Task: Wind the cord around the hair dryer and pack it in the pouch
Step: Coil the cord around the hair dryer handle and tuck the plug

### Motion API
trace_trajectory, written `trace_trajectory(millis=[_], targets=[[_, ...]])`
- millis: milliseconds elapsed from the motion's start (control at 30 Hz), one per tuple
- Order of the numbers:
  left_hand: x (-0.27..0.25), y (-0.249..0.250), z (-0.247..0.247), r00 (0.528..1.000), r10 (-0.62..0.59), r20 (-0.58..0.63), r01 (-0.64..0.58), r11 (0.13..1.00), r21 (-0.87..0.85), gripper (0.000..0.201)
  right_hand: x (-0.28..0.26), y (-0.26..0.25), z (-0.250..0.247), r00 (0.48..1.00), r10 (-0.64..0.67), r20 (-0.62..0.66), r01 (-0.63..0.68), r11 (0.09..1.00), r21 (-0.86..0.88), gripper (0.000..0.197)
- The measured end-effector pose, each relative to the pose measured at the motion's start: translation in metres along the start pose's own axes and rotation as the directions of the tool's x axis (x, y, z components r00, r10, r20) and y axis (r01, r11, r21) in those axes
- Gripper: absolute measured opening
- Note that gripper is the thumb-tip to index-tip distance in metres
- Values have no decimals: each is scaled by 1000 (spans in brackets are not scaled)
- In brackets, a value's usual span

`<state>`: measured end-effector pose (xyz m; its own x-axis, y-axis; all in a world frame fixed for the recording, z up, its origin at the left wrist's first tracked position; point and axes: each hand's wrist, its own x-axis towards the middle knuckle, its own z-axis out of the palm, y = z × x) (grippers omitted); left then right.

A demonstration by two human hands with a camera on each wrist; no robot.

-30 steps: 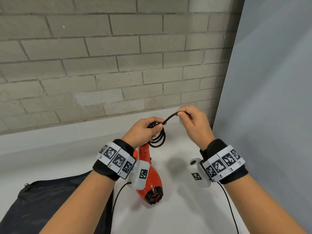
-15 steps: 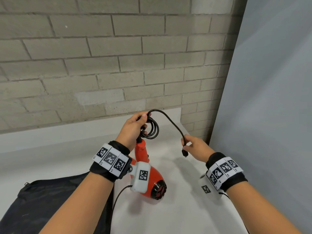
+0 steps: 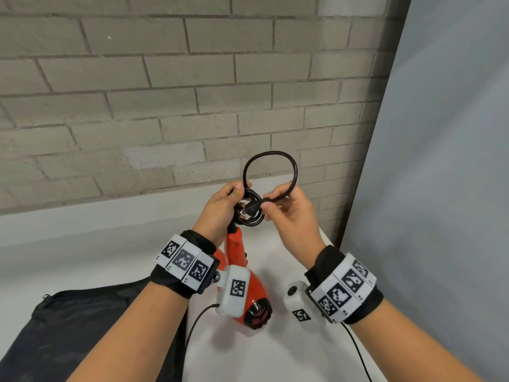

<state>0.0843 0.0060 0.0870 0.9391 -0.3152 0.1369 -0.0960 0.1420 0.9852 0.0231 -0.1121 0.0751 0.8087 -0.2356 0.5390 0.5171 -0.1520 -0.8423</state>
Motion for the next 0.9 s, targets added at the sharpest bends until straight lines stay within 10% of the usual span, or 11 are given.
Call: trace_trajectory(millis=[400,900], targets=[[-1,-1,3,999,-3,40,4,1000,-18,29,-14,5,17,984,-143,-110,97,933,-348,15],[-2,-2,2,998,35,48,-42,988,147,26,-8,-3,13,980,-142,138,194,832,-521,14]])
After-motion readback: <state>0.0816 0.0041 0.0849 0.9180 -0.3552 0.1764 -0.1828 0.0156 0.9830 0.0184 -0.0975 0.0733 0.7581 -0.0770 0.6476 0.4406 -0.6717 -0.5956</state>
